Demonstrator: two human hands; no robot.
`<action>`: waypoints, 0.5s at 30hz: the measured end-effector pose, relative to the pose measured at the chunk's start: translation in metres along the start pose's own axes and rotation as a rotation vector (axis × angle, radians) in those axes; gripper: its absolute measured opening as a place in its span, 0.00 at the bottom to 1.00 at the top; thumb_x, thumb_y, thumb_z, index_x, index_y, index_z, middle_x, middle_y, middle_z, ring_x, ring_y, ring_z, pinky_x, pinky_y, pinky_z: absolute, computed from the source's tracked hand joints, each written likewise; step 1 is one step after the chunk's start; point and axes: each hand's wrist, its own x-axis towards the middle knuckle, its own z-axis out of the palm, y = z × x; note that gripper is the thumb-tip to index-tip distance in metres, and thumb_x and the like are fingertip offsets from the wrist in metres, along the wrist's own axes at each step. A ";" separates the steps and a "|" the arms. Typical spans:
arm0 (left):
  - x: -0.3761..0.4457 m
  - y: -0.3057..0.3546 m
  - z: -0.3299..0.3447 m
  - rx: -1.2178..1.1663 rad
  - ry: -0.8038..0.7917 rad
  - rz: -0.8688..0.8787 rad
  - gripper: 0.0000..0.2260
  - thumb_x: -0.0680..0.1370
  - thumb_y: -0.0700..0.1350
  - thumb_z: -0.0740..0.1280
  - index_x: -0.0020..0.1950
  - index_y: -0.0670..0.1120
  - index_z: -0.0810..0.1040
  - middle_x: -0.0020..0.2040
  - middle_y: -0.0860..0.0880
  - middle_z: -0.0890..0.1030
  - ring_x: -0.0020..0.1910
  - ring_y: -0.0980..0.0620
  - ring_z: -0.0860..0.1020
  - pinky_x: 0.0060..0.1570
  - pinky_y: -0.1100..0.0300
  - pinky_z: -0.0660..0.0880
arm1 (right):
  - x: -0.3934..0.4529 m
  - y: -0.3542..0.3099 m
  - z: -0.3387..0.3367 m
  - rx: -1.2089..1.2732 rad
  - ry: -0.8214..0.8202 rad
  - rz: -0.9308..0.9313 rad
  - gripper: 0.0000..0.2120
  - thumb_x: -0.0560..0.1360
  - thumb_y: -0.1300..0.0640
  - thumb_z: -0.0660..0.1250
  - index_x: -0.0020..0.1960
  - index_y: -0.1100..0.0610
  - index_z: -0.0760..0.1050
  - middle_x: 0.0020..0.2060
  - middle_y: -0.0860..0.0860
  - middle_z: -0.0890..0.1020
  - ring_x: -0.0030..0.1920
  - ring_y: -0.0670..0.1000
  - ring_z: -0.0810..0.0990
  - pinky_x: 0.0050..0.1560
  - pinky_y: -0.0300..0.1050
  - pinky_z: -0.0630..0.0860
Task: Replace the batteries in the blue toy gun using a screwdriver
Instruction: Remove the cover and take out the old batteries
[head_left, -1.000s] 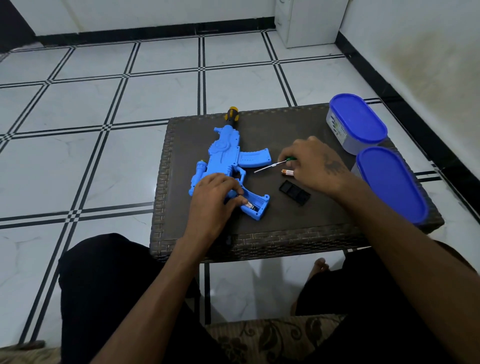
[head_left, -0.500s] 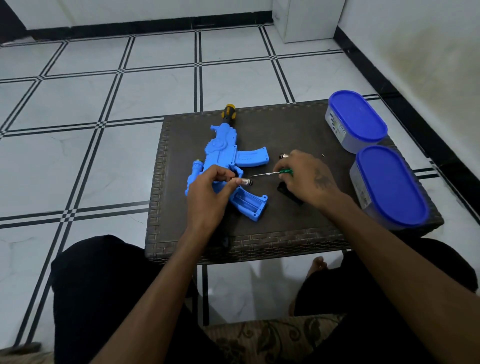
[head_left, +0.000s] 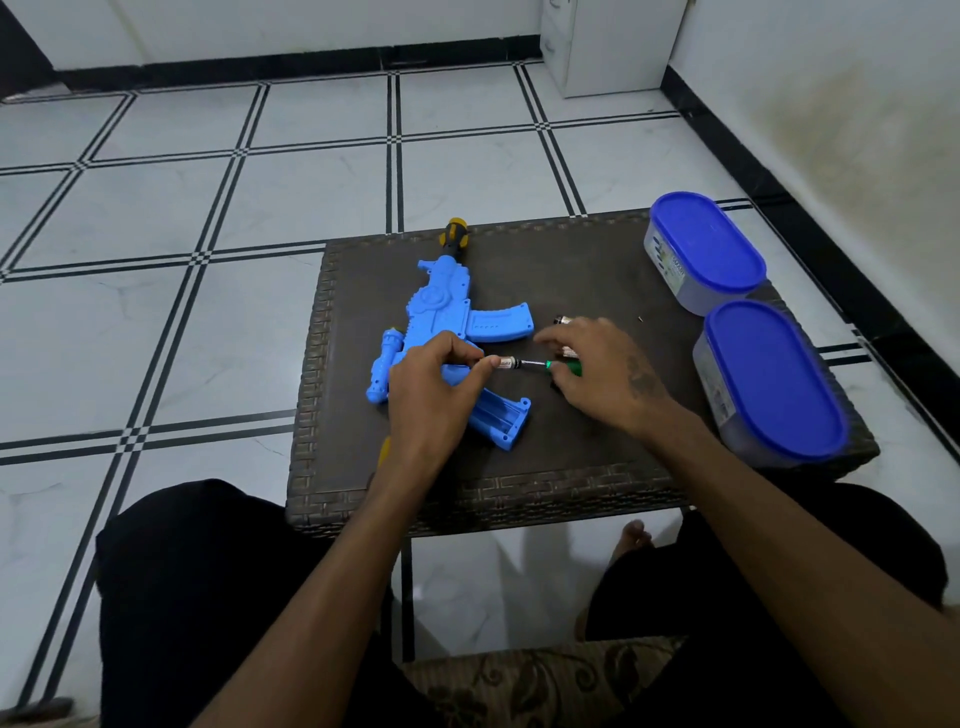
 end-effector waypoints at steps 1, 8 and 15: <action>0.001 0.000 0.001 -0.017 0.002 -0.014 0.06 0.73 0.48 0.74 0.41 0.48 0.81 0.40 0.58 0.82 0.45 0.60 0.80 0.49 0.63 0.75 | -0.001 0.000 -0.002 0.167 -0.012 -0.019 0.21 0.73 0.59 0.69 0.65 0.48 0.75 0.55 0.48 0.79 0.55 0.50 0.77 0.56 0.47 0.75; 0.005 0.010 0.016 -0.100 -0.025 -0.026 0.05 0.73 0.48 0.74 0.43 0.47 0.82 0.40 0.55 0.83 0.44 0.60 0.81 0.49 0.57 0.78 | -0.003 -0.001 -0.014 0.549 0.013 -0.061 0.07 0.73 0.59 0.74 0.50 0.55 0.83 0.44 0.47 0.84 0.42 0.44 0.82 0.44 0.42 0.80; 0.009 0.017 0.030 -0.140 -0.087 -0.053 0.05 0.73 0.47 0.75 0.43 0.48 0.82 0.39 0.55 0.83 0.41 0.59 0.81 0.45 0.54 0.80 | -0.005 0.005 -0.016 0.457 -0.021 -0.104 0.12 0.70 0.56 0.76 0.53 0.54 0.82 0.43 0.47 0.83 0.44 0.45 0.81 0.44 0.37 0.79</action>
